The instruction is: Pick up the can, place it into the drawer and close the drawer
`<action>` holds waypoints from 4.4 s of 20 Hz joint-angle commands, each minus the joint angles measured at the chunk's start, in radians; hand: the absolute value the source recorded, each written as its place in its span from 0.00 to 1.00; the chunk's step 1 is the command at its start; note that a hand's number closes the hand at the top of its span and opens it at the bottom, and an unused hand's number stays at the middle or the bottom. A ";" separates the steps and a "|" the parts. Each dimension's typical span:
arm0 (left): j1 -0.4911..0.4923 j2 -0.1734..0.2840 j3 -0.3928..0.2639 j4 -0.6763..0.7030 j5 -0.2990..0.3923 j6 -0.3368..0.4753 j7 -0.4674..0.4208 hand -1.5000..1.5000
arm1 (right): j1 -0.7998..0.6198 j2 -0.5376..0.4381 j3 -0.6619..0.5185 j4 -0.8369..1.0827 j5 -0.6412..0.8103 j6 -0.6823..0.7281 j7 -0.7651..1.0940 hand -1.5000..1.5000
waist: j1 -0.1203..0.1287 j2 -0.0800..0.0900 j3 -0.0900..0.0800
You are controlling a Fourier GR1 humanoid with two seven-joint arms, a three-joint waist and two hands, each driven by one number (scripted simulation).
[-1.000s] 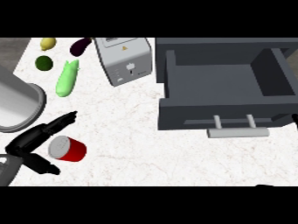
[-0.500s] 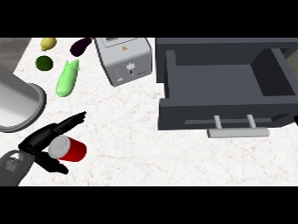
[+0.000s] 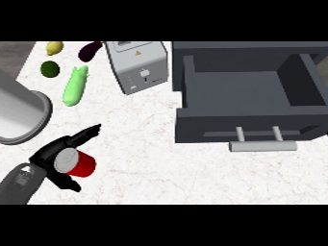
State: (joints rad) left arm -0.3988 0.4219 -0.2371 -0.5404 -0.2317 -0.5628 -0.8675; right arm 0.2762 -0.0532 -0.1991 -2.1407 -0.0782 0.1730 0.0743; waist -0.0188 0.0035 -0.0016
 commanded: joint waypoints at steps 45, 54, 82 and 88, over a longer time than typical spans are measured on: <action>0.032 -0.323 0.154 -0.822 0.379 0.753 0.792 1.00 | 0.057 0.042 -0.055 -0.055 -0.028 0.021 -0.022 0.00 | 0.023 -0.009 0.003; -0.185 -0.379 0.095 -0.846 0.272 0.843 1.019 1.00 | 0.056 0.008 -0.116 -0.039 -0.094 0.054 -0.005 0.00 | 0.011 -0.005 0.002; -0.961 -0.422 -0.022 -0.173 0.446 1.104 1.056 1.00 | -0.068 0.020 -0.063 -0.014 -0.016 0.011 0.054 0.00 | -0.022 0.006 0.003; -1.040 -0.422 -0.066 -0.060 0.532 1.121 1.011 1.00 | 0.007 0.052 -0.035 -0.049 -0.007 0.028 0.022 0.00 | -0.041 0.007 0.003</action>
State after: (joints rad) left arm -1.3949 0.0001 -0.2729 -0.6775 0.2470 0.5461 0.1790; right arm 0.2549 -0.0204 -0.2565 -2.1781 -0.1014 0.1987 0.1085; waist -0.0490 0.0093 0.0015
